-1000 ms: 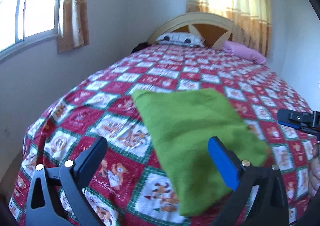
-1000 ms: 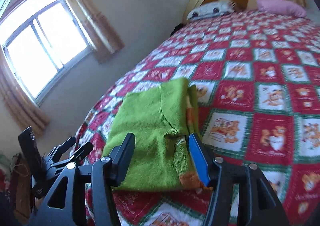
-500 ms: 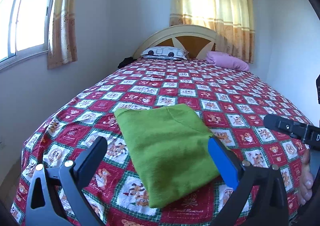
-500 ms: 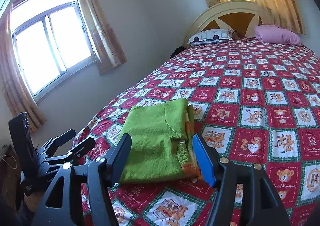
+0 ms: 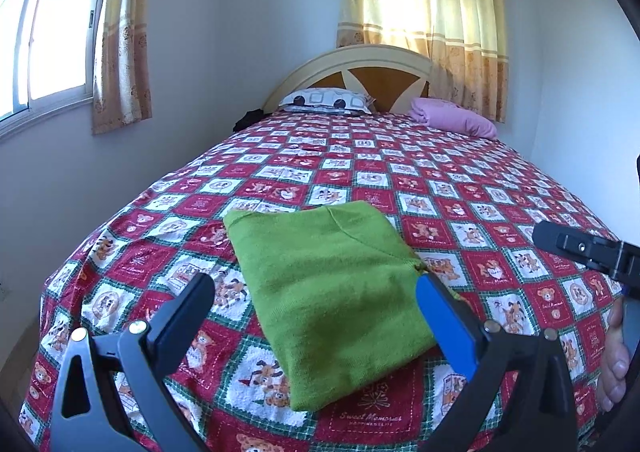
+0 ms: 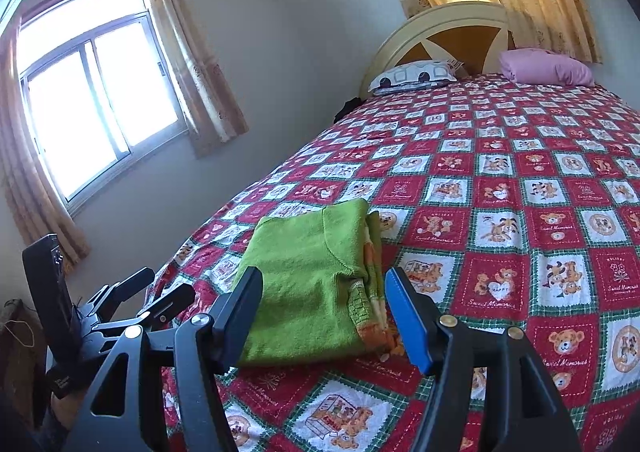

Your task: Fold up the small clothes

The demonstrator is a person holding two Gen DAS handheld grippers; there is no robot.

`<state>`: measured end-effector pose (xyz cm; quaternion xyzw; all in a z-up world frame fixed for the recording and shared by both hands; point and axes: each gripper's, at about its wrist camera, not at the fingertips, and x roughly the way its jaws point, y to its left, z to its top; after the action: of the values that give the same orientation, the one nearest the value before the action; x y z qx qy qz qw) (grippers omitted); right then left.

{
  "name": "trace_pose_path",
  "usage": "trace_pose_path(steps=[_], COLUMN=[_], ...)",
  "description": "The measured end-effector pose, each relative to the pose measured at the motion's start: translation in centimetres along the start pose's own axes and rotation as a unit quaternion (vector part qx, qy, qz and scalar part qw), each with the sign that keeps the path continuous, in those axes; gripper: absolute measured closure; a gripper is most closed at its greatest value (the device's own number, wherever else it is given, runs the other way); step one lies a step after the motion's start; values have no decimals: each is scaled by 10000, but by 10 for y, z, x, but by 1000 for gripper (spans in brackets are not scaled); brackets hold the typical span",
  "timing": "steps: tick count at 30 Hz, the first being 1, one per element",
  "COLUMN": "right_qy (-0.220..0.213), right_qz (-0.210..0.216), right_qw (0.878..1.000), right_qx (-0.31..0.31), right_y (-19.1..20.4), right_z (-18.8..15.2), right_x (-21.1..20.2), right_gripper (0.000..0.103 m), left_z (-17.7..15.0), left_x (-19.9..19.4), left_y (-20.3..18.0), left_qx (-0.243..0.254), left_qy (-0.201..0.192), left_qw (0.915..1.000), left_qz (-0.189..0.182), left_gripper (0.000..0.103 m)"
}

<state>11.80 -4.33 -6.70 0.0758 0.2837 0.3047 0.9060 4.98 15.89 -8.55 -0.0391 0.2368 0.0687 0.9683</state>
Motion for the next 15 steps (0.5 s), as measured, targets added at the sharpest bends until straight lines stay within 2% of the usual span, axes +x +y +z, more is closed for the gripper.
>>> trace_pose_path(steps=[15], right_qy=[-14], right_qz=[84], right_qw=[9999], right_qx=[-54], right_y=[10], right_z=[-4], right_x=[-2], right_gripper=[38], left_z=[0], left_x=[-2], left_y=[-3], left_qx=[23], left_qy=[-8], left_qw=[10000], left_qz=[-35], left_gripper=[0])
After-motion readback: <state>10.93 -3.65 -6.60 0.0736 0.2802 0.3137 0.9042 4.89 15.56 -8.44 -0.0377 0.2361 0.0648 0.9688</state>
